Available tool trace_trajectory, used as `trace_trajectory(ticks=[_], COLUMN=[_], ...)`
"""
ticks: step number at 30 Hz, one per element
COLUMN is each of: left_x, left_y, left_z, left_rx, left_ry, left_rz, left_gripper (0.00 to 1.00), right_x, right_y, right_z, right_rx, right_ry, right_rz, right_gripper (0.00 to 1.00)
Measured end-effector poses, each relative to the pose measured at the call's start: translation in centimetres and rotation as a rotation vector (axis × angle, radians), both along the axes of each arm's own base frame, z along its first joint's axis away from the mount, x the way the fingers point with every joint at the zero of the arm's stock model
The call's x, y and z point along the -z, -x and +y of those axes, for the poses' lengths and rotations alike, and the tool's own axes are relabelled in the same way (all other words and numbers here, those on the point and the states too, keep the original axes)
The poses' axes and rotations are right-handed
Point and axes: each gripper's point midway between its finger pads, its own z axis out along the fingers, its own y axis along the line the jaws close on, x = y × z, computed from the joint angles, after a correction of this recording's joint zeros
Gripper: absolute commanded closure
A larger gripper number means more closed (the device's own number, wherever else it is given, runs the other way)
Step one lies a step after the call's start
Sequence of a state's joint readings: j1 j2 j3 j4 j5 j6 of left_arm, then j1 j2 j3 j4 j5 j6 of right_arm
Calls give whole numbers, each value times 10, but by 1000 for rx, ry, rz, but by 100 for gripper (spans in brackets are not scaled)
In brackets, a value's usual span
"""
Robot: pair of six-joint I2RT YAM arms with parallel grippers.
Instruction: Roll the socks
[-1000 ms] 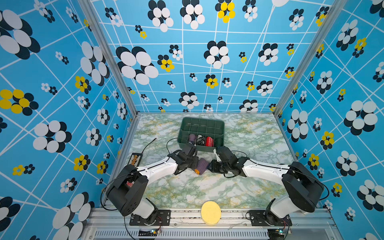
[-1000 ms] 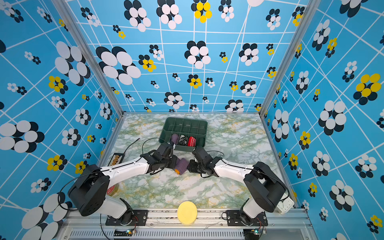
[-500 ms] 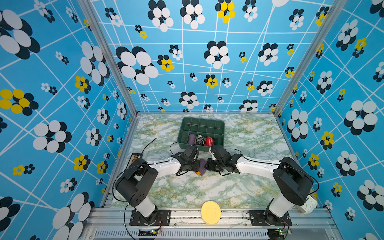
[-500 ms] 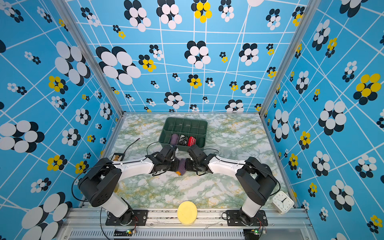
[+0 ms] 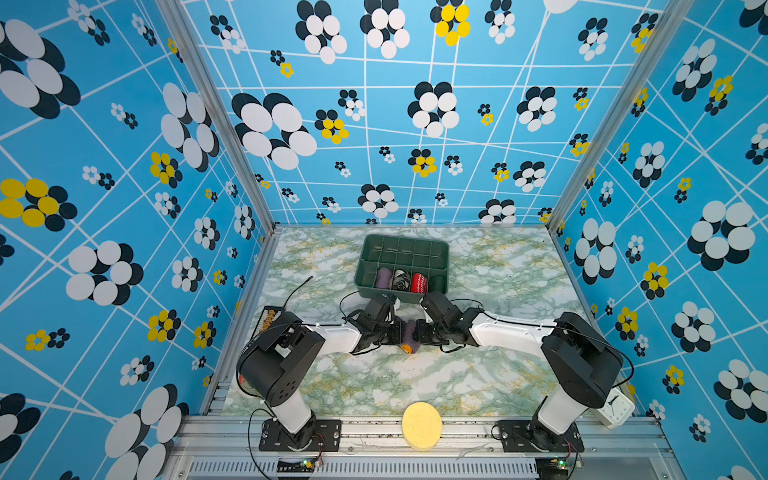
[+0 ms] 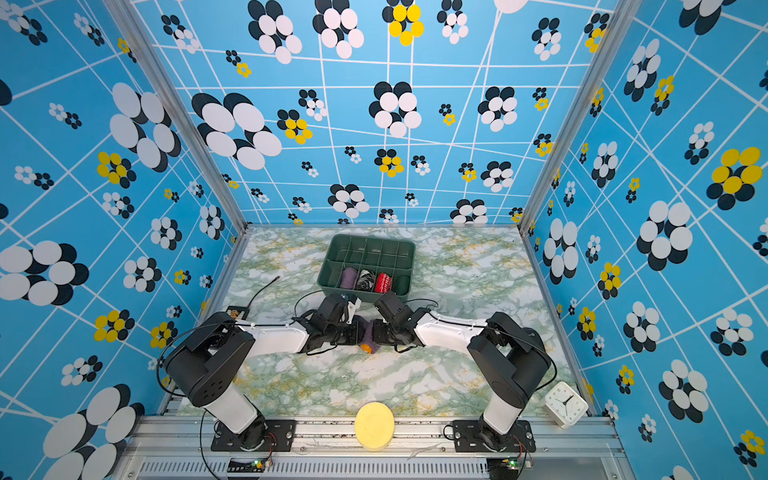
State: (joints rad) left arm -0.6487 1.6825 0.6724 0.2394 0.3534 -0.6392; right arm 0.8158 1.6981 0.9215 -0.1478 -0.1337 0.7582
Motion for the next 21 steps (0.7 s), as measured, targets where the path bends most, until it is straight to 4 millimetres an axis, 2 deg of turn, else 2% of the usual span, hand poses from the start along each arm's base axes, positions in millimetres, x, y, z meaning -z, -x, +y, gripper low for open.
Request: trace_trajectory(ticks=[11, 21], left_x=[0, 1], left_y=[10, 36], left_z=[-9, -20], left_rx=[-16, 22], left_ry=[108, 121], left_rz=[69, 109], left_gripper=[98, 97], right_x=[-3, -9], right_y=[1, -4], right_z=[-8, -12], right_rx=[-38, -92], right_ry=[66, 142], right_rz=[-12, -44], right_gripper=[78, 78])
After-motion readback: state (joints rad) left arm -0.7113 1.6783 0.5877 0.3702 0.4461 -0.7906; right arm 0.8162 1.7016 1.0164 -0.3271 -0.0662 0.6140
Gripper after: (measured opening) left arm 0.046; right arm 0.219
